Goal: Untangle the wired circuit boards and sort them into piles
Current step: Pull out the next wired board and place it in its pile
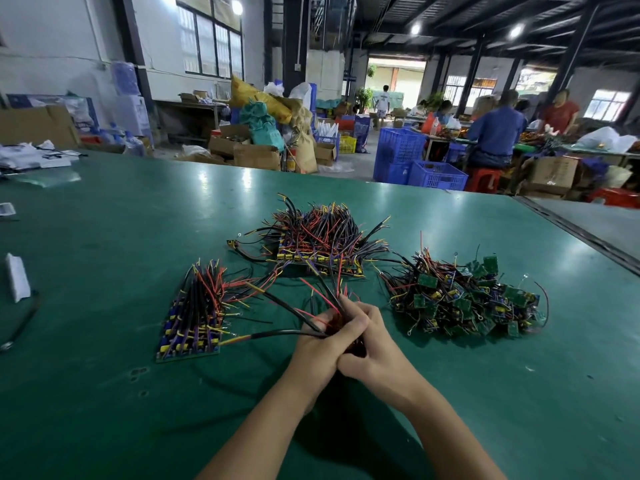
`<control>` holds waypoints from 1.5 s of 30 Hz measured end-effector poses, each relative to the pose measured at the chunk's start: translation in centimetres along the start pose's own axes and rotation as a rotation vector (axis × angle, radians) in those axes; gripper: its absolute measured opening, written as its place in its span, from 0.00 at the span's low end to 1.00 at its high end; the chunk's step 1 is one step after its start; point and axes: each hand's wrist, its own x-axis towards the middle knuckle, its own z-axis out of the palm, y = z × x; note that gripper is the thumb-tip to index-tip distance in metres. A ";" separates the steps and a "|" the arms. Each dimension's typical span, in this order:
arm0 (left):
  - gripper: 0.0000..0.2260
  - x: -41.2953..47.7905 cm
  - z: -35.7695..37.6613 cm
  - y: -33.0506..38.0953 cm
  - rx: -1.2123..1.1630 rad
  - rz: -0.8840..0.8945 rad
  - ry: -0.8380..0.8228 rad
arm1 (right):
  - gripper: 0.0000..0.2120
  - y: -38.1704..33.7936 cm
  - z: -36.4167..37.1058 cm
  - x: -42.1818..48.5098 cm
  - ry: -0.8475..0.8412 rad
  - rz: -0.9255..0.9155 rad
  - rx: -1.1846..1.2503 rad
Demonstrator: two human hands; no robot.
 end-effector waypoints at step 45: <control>0.10 0.2 0.5 -2.4 0.623 0.294 0.070 | 0.10 0.1 1.4 0.2 0.163 -0.116 -0.157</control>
